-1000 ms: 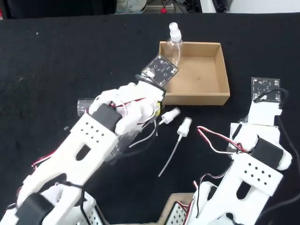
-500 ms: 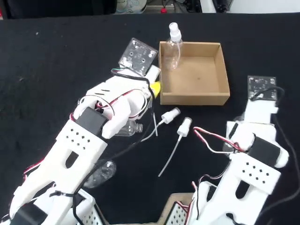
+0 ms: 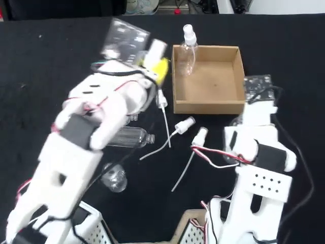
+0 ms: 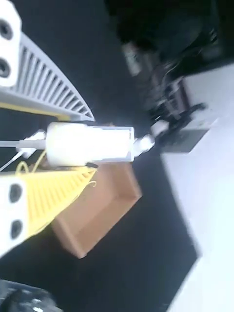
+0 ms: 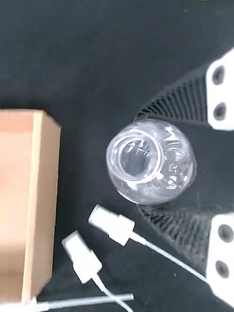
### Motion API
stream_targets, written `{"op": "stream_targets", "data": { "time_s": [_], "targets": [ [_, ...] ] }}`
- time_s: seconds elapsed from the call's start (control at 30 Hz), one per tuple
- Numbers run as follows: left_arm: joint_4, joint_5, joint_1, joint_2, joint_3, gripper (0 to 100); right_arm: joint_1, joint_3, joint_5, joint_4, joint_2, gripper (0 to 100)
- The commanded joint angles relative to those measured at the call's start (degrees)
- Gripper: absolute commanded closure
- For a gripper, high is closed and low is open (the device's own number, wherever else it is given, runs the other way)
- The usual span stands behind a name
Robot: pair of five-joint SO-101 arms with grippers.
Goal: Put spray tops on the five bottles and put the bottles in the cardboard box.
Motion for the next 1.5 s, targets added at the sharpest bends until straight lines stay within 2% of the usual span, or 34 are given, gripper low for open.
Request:
{"op": "stream_targets", "data": {
  "time_s": [0.0, 0.17, 0.37, 0.67, 0.93, 1.13, 1.23, 1.37, 1.47],
  "targets": [
    [3.9, 0.5, -3.7, -9.4, -5.3, 92, -4.0, -4.8, -1.6, -0.2, -2.0, 94.9],
    [6.9, 0.5, -9.4, -17.8, -3.2, 92, -12.0, -9.8, -5.6, 0.3, -2.0, 94.9],
    [7.2, 1.1, -16.0, -28.0, 0.0, 92, -28.2, -14.4, -8.1, -0.1, -2.0, 94.9],
    [6.2, 1.2, -16.8, -43.1, 12.1, 92, -43.8, -16.4, -7.6, -1.1, -4.3, 94.9],
    [-13.5, 16.3, -17.5, -50.6, 22.7, 92, -52.5, -5.8, -7.5, -13.4, -16.2, 94.9],
    [-27.2, 22.1, -15.8, -49.4, 24.7, 92, -52.7, -4.4, -8.0, -14.8, -16.6, 94.9],
    [-30.4, 23.8, -10.9, -48.0, 24.7, 91, -53.6, -4.4, -8.0, -14.7, -16.7, 94.9],
    [-31.8, 21.2, -0.7, -44.8, 24.7, 91, -55.2, -4.3, -8.0, -13.7, -17.0, 94.9],
    [-31.8, 16.4, 2.0, -41.4, 24.5, 91, -55.1, -4.3, -8.0, -13.5, -17.0, 94.9]
  ]
}}
